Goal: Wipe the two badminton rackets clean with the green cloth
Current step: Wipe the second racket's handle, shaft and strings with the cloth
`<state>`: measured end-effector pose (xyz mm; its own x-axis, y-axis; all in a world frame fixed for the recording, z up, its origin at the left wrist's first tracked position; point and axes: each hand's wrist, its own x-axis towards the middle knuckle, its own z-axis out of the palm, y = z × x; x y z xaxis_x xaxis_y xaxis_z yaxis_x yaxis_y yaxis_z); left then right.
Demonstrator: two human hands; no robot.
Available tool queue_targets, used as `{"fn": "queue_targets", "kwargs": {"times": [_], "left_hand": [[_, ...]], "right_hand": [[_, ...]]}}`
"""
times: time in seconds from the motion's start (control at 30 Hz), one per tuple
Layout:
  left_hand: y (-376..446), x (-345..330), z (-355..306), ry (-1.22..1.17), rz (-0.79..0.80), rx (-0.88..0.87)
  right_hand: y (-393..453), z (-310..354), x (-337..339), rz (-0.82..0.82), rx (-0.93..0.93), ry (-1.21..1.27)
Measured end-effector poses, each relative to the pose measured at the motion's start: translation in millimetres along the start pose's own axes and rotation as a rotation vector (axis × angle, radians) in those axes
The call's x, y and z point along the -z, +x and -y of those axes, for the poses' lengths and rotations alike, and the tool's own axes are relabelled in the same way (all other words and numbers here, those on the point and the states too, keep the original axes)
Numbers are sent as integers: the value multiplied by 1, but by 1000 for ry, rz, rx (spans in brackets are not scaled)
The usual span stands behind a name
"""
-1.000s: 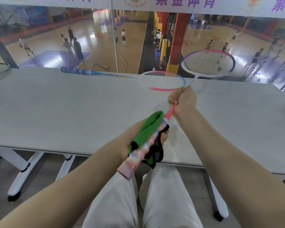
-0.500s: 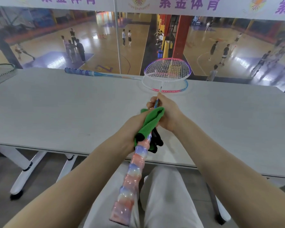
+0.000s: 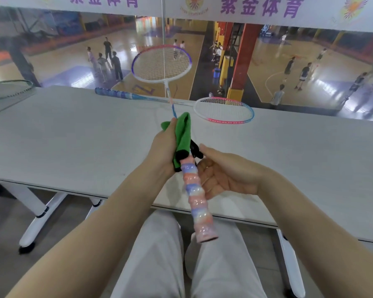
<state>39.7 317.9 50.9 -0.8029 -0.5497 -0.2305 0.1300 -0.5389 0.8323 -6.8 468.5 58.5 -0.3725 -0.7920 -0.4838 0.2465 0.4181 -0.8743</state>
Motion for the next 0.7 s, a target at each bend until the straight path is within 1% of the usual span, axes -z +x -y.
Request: {"fn": "queue_targets", "kwargs": {"times": [0.1,0.17,0.23,0.3,0.37,0.43,0.53,0.6,0.7], "left_hand": [[7,1,1,51,-40,-41],[13,4,5,100,-34,-66],[19,7,10,131,-42,-103],[28,12,13,171,-69,-139],[37,18,11,189,-85,-154],[48,26,2,137,-106,-162],[66,41,-12,68,-175,-150],[74,48,-13,80,-192,-129],[79,50,-17,60,-220,-161]], "right_hand": [[-9,5,-7,101,-22,-102],[-10,4,-12,111,4,-82],[-7,1,-16,55,50,-42],[-3,-2,-17,-52,102,-110],[-3,-6,-14,-106,120,-196],[-7,-12,-8,-88,112,-248],[-16,-21,5,-56,86,-256],[-20,-24,14,-46,57,-255],[-23,-27,26,2,-14,-237]]}}
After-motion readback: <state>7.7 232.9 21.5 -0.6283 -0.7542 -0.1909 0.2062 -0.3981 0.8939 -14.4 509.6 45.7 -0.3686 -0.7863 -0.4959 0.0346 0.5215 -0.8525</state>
